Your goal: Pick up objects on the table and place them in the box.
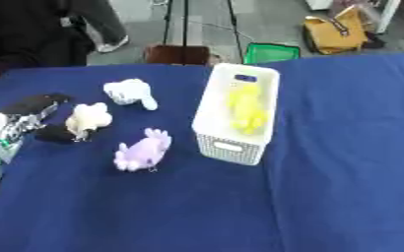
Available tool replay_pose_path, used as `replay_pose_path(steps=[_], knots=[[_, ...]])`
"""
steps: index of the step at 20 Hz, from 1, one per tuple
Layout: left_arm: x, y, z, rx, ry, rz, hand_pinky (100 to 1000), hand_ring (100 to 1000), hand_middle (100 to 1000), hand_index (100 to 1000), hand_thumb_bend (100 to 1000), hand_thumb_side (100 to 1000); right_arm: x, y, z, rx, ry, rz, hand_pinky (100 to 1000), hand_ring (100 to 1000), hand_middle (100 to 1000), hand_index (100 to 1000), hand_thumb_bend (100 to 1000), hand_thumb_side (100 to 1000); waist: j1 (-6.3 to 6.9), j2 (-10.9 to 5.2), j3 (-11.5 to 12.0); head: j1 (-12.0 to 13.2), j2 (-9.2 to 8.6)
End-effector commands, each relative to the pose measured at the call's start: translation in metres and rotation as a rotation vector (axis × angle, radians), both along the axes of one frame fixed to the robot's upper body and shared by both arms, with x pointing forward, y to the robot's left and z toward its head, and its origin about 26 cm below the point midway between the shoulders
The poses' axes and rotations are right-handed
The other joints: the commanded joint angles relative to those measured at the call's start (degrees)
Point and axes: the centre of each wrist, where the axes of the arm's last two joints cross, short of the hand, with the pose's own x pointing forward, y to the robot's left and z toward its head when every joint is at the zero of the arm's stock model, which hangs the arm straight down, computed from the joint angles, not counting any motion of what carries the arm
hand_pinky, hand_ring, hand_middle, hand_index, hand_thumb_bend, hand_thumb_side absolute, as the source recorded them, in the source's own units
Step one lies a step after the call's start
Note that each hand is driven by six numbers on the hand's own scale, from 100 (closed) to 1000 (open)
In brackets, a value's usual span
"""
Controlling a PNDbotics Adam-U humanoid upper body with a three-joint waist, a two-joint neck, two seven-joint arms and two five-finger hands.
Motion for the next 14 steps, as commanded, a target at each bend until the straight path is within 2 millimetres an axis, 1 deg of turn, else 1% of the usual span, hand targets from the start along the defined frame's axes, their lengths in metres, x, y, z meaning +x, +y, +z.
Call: replay_pose_path(steps=[1, 11, 13, 14], knots=[[0.0035, 0.0075, 0.0124, 0.031, -0.014, 0.018, 864, 935, 944, 1000, 542, 679, -0.0029, 0.0002, 0.0065, -0.007, -0.025, 0.011, 818, 837, 668, 751, 100, 907, -0.04, -0.86, -0.1, 0.4, -0.60], [0.0113, 0.0073, 0.0109, 0.082, -0.009, 0.042, 845, 922, 919, 1000, 516, 689, -0.0030, 0.0006, 0.0064, -0.010, -0.022, 0.017, 817, 837, 667, 750, 100, 905, 0.19, -0.56, -0.5, 0.7, -0.69], [0.0122, 0.0077, 0.0104, 0.099, -0.007, 0.050, 831, 913, 905, 997, 500, 686, -0.0030, 0.0004, 0.0065, -0.010, -0.022, 0.016, 817, 838, 667, 751, 100, 904, 0.24, -0.50, -0.7, 0.7, -0.71], [0.0127, 0.0078, 0.0102, 0.112, -0.006, 0.055, 807, 896, 888, 991, 481, 682, -0.0030, 0.0003, 0.0066, -0.010, -0.022, 0.017, 817, 837, 667, 751, 100, 904, 0.27, -0.48, -0.7, 0.7, -0.71]])
